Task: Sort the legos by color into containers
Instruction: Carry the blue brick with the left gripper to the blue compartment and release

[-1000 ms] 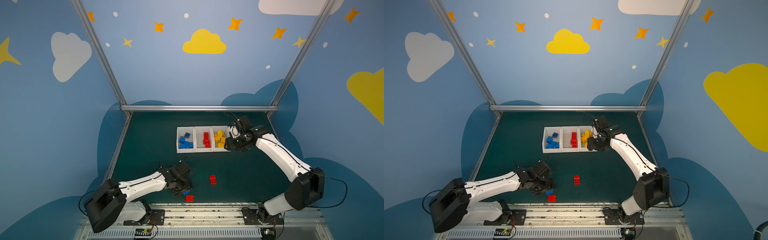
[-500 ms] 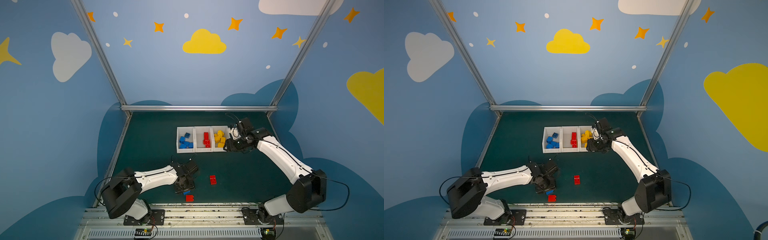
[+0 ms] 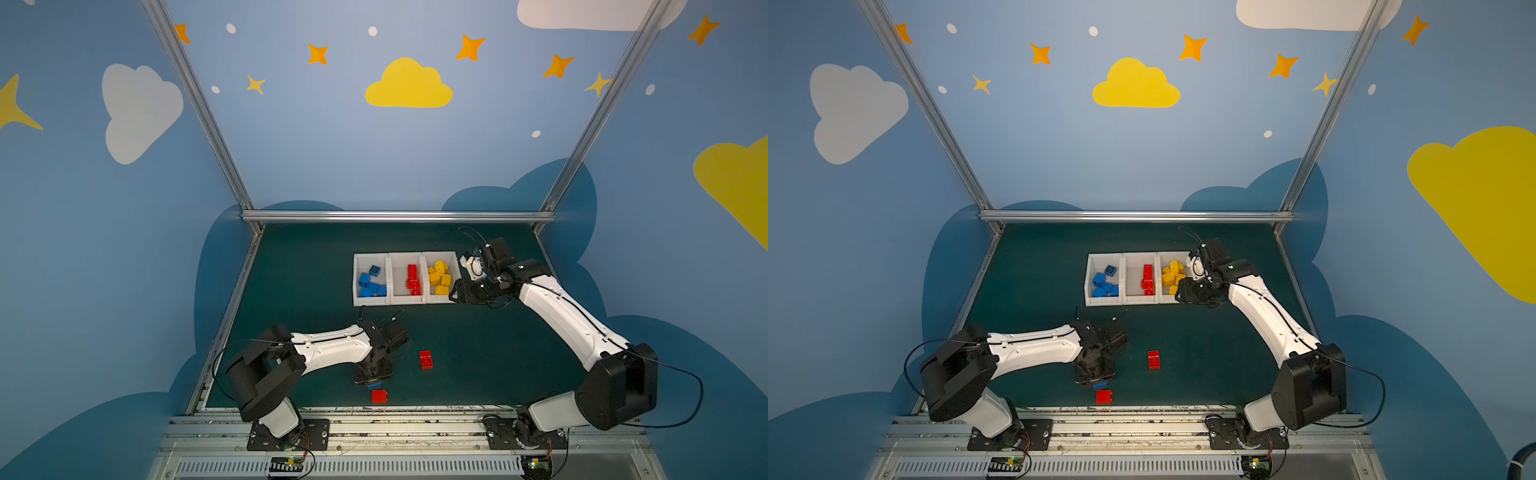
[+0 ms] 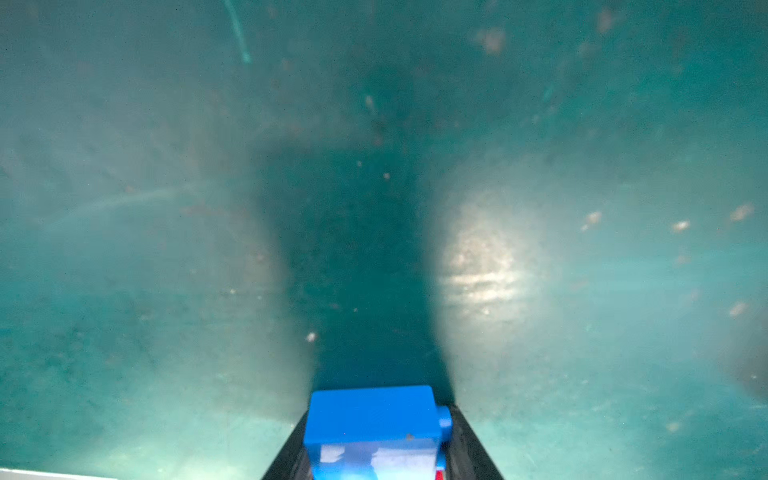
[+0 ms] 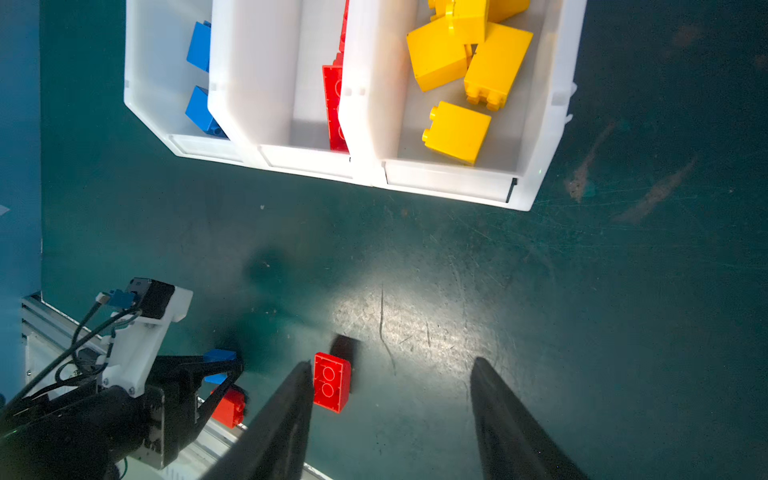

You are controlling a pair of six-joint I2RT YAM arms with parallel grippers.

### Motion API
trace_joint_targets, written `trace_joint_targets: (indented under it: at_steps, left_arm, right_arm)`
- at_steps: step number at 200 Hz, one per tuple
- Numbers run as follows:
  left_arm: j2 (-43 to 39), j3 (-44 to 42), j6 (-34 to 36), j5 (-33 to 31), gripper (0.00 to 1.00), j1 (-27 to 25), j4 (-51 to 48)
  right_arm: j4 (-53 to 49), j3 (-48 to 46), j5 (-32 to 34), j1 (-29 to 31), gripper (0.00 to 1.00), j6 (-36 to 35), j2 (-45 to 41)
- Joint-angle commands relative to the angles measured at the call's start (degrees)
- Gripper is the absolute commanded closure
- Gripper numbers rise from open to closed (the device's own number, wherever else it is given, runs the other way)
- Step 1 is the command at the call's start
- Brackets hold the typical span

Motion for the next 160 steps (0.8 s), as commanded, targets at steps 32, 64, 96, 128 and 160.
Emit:
trace_joint_targets:
  at_steps: [32,64,96,128,160]
  left_arm:
    - [1.2,1.8,4.0,-3.1,0.60,0.0,2.9]
    - [1.9,10.7,11.6,-6.9,0.60,4.0,0.0]
    - [4.2,20.0,20.1,-7.5,0.60,11.5,2.0]
    - [9.1,31.2,26.5,-6.5,0.60,17.5,3.2]
    - [12.7,38.7,29.7,-6.6,0.60,22.7,4.1]
  right_arm:
    - [-0.4,-0.2,-0.2,-0.4,0.40,1.0,-1.9]
    - [-1.5,0.4,0.8,-0.4,0.41,1.5,-2.2]
    - [-3.0,1.2,1.8,-0.4,0.41,2.2,-2.2]
    - [-4.4,2.0,3.0,-0.4,0.41,2.9,-2.5]
    - [-5.1,2.5,3.6,-0.3,0.42,3.7,-2.7]
